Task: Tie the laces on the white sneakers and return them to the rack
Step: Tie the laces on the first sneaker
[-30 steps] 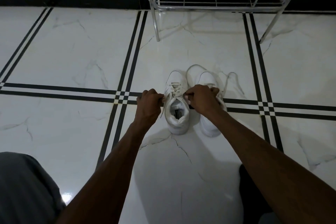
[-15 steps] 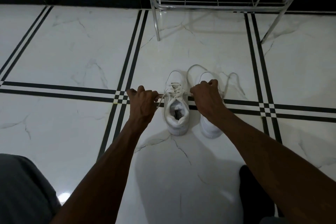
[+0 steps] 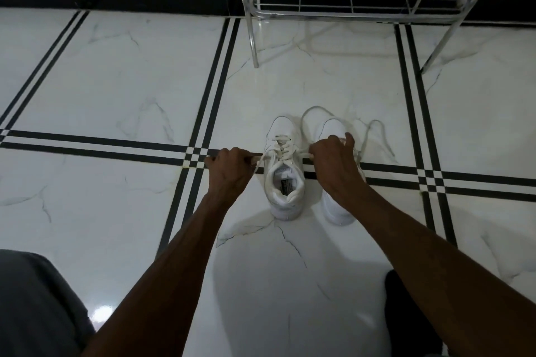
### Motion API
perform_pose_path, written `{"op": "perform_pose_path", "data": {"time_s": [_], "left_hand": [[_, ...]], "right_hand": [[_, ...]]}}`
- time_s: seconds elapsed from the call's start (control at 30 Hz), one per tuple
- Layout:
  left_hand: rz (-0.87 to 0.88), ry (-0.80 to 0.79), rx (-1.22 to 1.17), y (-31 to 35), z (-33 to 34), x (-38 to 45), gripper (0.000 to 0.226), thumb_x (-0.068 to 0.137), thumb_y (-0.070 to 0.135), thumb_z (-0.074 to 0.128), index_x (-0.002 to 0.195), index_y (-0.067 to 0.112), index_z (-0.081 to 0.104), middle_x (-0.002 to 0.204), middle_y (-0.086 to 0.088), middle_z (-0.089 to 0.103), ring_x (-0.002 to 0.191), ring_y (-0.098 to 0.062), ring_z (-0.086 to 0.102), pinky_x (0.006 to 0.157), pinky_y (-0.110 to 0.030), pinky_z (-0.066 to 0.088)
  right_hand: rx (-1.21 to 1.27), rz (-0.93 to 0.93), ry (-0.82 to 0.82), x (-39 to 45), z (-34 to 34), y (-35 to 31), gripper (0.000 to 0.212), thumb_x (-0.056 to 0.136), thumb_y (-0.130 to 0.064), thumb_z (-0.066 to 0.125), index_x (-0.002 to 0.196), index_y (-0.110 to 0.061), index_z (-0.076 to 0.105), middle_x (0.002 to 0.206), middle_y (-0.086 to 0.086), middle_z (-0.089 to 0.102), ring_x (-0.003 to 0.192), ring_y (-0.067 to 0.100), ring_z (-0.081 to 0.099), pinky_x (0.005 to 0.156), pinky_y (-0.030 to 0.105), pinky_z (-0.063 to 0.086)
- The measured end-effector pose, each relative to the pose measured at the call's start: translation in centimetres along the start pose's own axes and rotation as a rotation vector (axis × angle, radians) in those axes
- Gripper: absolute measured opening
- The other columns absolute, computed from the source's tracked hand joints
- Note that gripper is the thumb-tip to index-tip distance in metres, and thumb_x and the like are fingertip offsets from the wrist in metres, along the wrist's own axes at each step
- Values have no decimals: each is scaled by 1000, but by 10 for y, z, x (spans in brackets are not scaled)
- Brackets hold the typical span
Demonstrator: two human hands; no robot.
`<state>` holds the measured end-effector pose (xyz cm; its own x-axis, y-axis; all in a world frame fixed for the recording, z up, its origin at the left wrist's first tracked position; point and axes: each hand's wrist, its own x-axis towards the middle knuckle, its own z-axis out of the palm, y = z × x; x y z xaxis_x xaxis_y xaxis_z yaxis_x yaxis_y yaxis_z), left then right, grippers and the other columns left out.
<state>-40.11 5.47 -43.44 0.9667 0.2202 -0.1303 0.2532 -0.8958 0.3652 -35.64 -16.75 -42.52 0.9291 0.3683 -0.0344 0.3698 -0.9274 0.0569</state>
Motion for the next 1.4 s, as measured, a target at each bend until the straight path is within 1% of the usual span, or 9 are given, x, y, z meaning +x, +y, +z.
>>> {"op": "perform_pose_path", "data": {"time_s": [0.1, 0.23, 0.5, 0.67, 0.77, 0.87, 0.97, 1.13, 1.4], "left_hand": [[-2, -89, -227, -6, -7, 9, 24, 98, 13, 56, 113, 15, 74, 102, -9, 76, 96, -29, 70, 93, -47, 55], [164, -107, -400, 15, -16, 4, 47, 99, 5, 55, 145, 6, 50, 140, -9, 59, 127, -20, 57, 103, -26, 42], [103, -128, -87, 22, 1, 0, 27, 97, 17, 56, 118, 24, 70, 106, -3, 71, 110, -30, 59, 97, -54, 43], [-9, -103, -54, 18, 1, -4, 21, 100, 22, 49, 103, 16, 69, 105, -7, 66, 111, -28, 53, 99, -52, 36], [-47, -170, -428, 10, 4, -9, 35, 106, 29, 42, 100, 4, 66, 102, -15, 69, 101, -32, 65, 87, -46, 50], [-222, -253, -996, 15, -2, -14, 45, 108, 37, 38, 108, 2, 68, 108, -17, 71, 102, -27, 66, 89, -39, 54], [-382, -257, -1337, 29, -5, -12, 43, 109, 32, 37, 82, 10, 62, 105, -13, 74, 99, -24, 67, 81, -33, 53], [-597, -264, -1817, 39, 1, -7, 64, 110, 29, 31, 57, 14, 63, 97, -12, 74, 81, -17, 70, 62, -23, 50], [-830, -115, -1949, 38, 17, 7, 41, 107, 16, 30, 67, 17, 39, 55, 0, 44, 49, -10, 32, 52, -21, 26]], "right_hand": [[201, -33, 53, 4, -1, 3, 35, 70, 11, 67, 98, -10, 72, 101, 12, 71, 101, 34, 62, 98, 52, 48], [508, -112, -46, 9, -1, 4, 69, 75, 13, 65, 140, -6, 53, 135, 20, 59, 127, 39, 51, 104, 47, 45], [364, -106, -160, 13, -8, -4, 16, 79, -3, 60, 89, -9, 70, 90, 16, 69, 88, 40, 64, 80, 42, 51], [244, -102, -219, 14, -21, -1, 19, 84, -5, 56, 99, -3, 68, 102, 17, 67, 99, 34, 59, 89, 35, 30], [300, -49, -311, 15, -30, -2, 26, 96, -14, 48, 109, 1, 65, 112, 22, 63, 109, 36, 56, 98, 38, 35], [719, 159, -362, 18, -32, 1, 38, 99, -27, 44, 93, 2, 68, 97, 19, 71, 90, 33, 66, 87, 42, 53], [1401, 512, -365, 20, -32, -6, 38, 100, -34, 51, 75, -8, 64, 76, 9, 65, 71, 23, 62, 72, 35, 54], [2193, 835, -310, 16, -16, -21, 37, 103, -20, 50, 68, -7, 58, 96, 17, 62, 67, 15, 56, 60, 25, 55], [2402, 1153, -67, 16, -11, -37, 26, 105, -9, 42, 80, -4, 46, 83, 20, 60, 61, 15, 56, 62, 24, 55]]}}
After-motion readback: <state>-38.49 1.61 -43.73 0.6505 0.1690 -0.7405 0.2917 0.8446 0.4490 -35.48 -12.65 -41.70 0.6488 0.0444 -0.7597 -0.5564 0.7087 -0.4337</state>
